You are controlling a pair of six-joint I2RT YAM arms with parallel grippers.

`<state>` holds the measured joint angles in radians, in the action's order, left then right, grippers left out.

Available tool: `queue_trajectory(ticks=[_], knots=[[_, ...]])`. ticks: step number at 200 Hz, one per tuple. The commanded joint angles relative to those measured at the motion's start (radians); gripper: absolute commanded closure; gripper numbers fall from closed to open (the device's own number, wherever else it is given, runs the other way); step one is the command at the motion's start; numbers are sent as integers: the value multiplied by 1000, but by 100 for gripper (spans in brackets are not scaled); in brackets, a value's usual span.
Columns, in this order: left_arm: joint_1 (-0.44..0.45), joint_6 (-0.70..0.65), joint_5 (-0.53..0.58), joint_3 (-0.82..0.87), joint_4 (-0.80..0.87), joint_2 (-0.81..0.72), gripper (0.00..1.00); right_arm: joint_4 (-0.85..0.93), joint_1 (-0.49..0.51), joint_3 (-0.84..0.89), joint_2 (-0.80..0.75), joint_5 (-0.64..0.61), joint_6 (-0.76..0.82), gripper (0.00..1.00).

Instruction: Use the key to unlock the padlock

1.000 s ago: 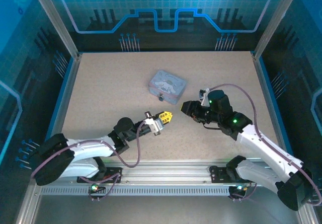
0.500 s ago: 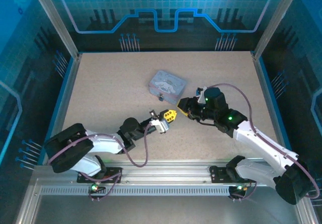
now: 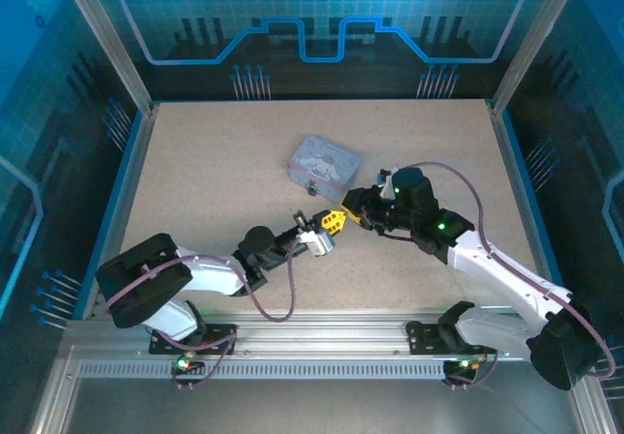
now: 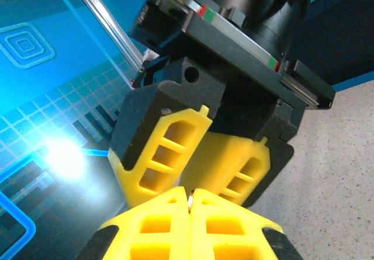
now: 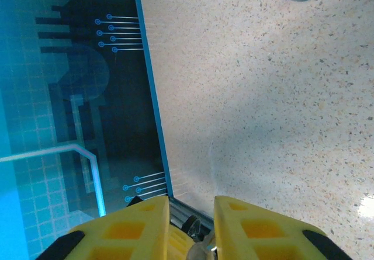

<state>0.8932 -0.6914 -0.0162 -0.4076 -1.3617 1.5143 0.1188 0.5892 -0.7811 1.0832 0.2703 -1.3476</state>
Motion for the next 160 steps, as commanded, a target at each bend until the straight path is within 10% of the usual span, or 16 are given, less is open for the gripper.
queue_trajectory(ticks=[1,100,160], knots=[[13,-41,14,-24,-38,14,100,-21,12,-30,-4,15,-13,77],[59,-152,68,-1,-37,89,100,31,14,-44,-59,-50,37,100],[81,-122,110,36,-38,68,52,10,-2,-31,-97,-114,183,100]])
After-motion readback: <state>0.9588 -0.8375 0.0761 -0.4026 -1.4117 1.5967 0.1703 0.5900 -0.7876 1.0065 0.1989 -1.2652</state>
